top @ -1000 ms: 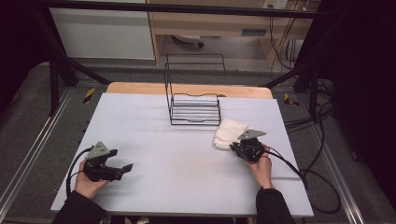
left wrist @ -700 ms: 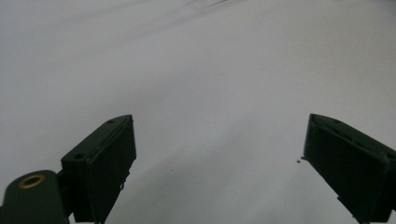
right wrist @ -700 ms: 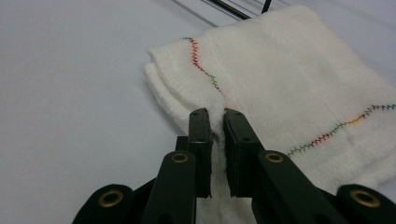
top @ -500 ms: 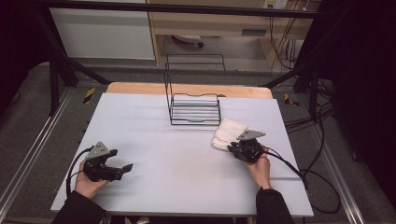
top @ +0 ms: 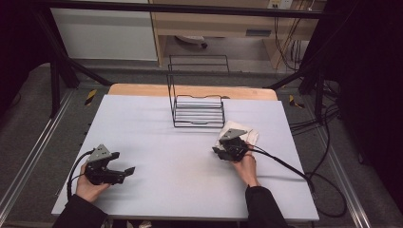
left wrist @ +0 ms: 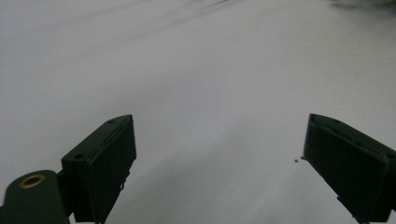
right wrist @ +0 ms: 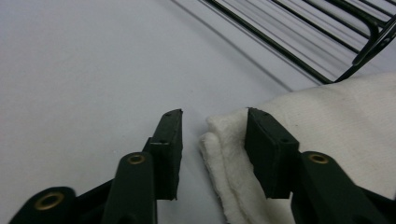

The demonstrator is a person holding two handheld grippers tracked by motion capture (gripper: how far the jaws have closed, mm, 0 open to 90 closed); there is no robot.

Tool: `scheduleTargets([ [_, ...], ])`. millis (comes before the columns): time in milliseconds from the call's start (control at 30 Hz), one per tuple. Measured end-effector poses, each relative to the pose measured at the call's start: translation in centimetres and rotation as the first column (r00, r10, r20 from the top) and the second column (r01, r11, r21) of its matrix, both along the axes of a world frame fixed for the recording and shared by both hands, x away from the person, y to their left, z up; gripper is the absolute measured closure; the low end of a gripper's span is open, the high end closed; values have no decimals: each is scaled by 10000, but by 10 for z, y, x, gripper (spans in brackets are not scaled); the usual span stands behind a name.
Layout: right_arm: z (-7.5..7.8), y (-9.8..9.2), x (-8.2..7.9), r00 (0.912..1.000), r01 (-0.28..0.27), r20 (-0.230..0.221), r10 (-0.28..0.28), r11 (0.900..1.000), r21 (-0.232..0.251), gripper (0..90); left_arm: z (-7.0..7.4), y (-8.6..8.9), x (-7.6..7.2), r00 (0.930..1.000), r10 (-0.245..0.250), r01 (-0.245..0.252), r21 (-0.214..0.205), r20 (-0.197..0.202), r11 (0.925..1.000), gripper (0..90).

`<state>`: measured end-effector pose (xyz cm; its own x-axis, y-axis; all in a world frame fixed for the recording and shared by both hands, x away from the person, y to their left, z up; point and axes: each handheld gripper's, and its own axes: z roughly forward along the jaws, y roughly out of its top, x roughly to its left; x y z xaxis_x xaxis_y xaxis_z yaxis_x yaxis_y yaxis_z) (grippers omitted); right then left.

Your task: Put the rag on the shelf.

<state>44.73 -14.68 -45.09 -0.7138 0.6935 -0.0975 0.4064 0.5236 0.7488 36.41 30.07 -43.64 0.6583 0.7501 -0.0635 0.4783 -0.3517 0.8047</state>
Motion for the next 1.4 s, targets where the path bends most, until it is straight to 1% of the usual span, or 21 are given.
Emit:
scheduleTargets([
  [100,0,-1,0,9995,65,314,-53,9994,-352,708,0,0,0,10000,19,-19,-13,0,10000,94],
  [167,0,-1,0,9989,119,457,-98,9988,-469,777,0,-1,0,10000,-8,8,34,28,10000,94],
  [233,0,-1,-1,9988,289,411,-273,9988,-394,825,0,-1,0,10000,5,-5,2,-9,10000,94],
  [333,4,-2,-3,9983,439,379,-432,9989,-178,850,0,-1,0,10000,6,-6,-1,-10,10000,95],
  [367,6,-3,-4,9983,419,409,-415,9991,-97,852,0,0,0,10000,-5,5,11,21,10000,94],
  [433,11,-4,-7,9988,368,329,-373,9992,155,855,0,-1,0,10000,14,-14,-13,-1,10000,95],
  [500,14,-5,-10,9992,279,281,-287,9992,279,856,0,-1,0,10000,1,-1,-7,-13,10000,95],
  [667,19,-3,-22,9998,-102,177,94,9990,429,854,1,-1,0,10000,-7,7,24,22,10000,95],
  [733,20,0,-27,9995,-278,144,270,9980,575,854,1,-1,0,10000,-4,4,26,19,10000,95],
  [833,21,6,-36,9979,-642,43,641,9951,748,853,1,-1,0,10000,-7,7,25,24,10000,95],
  [933,21,15,-46,9953,-965,15,966,9929,703,851,1,-1,0,10000,-21,21,29,26,10000,95],
  [1033,19,23,-55,9911,-1300,-165,1320,9873,908,850,1,-2,0,10000,-26,26,30,10,10000,96],
  [1133,18,33,-63,9854,-1671,-210,1692,9827,799,850,1,-2,0,10000,-26,26,35,5,10000,96],
  [1200,18,39,-69,9800,-1931,-283,1968,9760,1007,849,1,-2,-1,10000,-20,20,33,5,10000,96],
  [1267,18,45,-73,9759,-2111,-334,2159,9713,1091,848,1,-2,-1,10000,-15,15,24,0,10000,96],
  [1333,17,50,-77,9694,-2345,-436,2417,9636,1281,845,1,-3,-1,10000,8,-8,15,-38,10000,96],
  [1400,14,55,-79,9663,-2433,-557,2513,9624,1209,838,1,-3,0,10000,9,-9,38,-35,10000,97],
])
